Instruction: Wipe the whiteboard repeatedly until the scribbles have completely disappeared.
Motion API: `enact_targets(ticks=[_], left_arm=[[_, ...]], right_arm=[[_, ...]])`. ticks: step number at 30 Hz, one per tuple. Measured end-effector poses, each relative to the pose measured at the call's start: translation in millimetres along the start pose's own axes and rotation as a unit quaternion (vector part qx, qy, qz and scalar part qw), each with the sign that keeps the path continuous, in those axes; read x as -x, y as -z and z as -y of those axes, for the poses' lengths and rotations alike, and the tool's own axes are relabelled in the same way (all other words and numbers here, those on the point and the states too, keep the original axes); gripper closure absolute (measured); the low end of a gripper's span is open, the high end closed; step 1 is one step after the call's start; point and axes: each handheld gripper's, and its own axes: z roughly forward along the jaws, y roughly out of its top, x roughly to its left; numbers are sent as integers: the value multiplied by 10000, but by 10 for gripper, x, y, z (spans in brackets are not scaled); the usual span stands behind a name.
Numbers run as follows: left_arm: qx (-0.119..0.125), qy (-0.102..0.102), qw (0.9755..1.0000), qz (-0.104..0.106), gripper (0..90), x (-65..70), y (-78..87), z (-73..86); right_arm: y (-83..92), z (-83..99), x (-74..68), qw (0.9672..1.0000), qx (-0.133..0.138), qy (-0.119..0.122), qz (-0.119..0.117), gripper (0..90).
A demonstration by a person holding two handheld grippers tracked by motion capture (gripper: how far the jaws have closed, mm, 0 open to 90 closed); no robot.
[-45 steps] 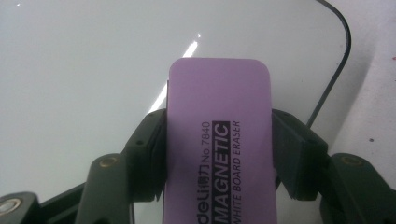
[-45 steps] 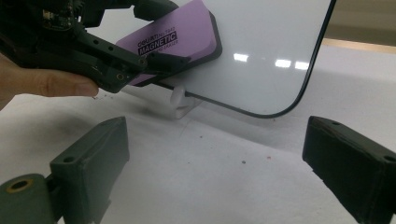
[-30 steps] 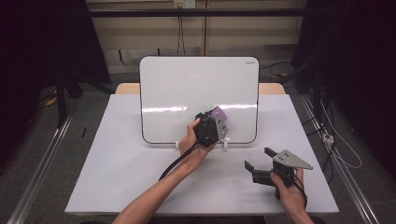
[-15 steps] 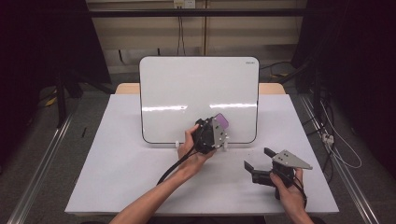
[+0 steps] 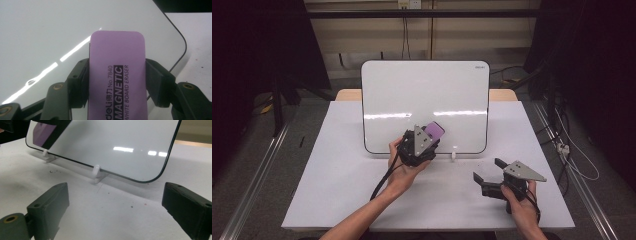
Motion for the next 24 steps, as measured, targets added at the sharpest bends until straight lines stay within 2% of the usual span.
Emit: enact_targets(ticks=[3, 6, 11, 14, 16, 18, 24], left_arm=[[66, 300, 9994, 132, 412, -63, 54, 33], [129, 462, 9987, 178, 412, -113, 115, 65], [250, 818, 9958, 313, 412, -198, 212, 139], [259, 924, 9949, 299, 412, -238, 278, 169], [309, 1056, 9933, 356, 412, -265, 318, 184], [368, 1262, 9906, 384, 412, -304, 372, 205], [490, 1337, 9892, 353, 412, -357, 482, 285]], right_arm=[[-9, -7, -12, 10000, 11, 4, 9, 70], [-20, -8, -28, 10000, 5, 26, -20, 70], [-40, -10, -47, 10000, -8, 8, -53, 69], [-49, -21, -60, 10000, 32, -17, -86, 69], [-61, -32, -73, 9999, 47, -12, -115, 70], [-80, -42, -91, 9999, 65, -15, -131, 69], [-157, -62, -168, 9997, 40, 27, -233, 68]])
